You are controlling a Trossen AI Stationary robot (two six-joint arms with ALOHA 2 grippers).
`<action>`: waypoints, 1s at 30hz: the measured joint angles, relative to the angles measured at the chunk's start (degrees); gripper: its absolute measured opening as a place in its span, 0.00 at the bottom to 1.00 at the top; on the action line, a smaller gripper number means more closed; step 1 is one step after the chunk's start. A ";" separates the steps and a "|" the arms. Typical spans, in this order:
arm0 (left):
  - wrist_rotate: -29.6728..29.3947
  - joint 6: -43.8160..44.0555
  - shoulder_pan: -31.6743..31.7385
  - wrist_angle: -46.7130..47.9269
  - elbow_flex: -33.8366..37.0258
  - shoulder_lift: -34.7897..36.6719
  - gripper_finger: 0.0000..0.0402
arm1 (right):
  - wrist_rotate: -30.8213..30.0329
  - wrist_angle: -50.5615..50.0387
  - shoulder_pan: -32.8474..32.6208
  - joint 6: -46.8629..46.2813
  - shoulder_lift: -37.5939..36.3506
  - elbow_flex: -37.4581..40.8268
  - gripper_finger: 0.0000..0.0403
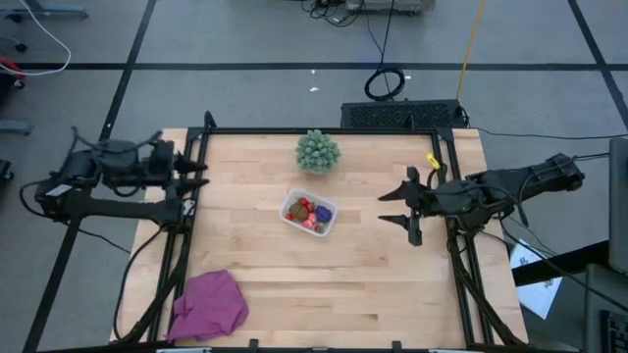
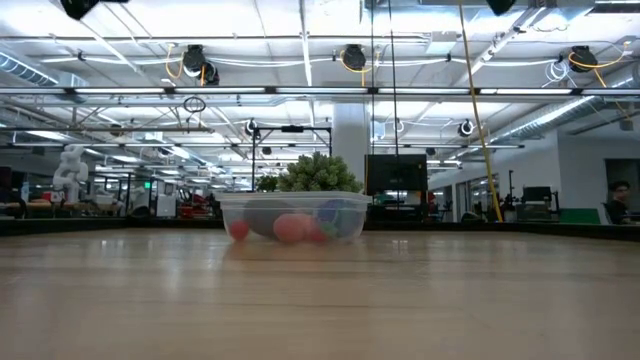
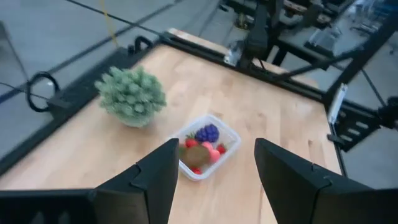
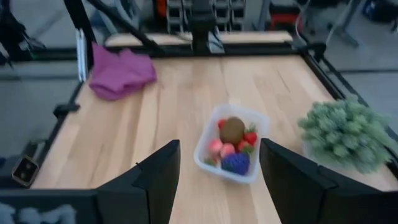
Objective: Pick and placing Produce into tupperware
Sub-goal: Return to Home Position
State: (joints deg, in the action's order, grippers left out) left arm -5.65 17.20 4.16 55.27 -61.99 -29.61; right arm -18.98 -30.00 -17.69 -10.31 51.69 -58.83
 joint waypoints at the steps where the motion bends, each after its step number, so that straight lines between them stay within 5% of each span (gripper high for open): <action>1: 0.56 0.07 -0.25 -1.40 1.73 0.22 0.53 | 0.06 3.01 0.00 0.28 -0.93 2.41 0.52; 10: 3.85 -3.08 -4.51 -21.27 17.07 -0.13 0.53 | 1.22 18.50 0.28 0.52 -3.84 18.35 0.52; 17: -5.29 -6.18 -5.87 -31.42 24.69 -1.30 0.53 | 1.25 19.07 7.23 0.80 -4.05 21.73 0.52; 22: -11.10 -5.85 -1.35 -32.26 25.10 -2.17 0.53 | 2.19 15.18 15.10 3.51 -10.55 21.73 0.52; 30: -5.73 -8.55 10.46 -31.50 22.85 6.52 0.53 | 4.79 4.40 20.01 4.50 -30.01 21.71 0.52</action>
State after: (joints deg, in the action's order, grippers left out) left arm -11.37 8.64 14.63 23.77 -39.14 -23.09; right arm -14.19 -25.60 2.32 -5.82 21.69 -37.12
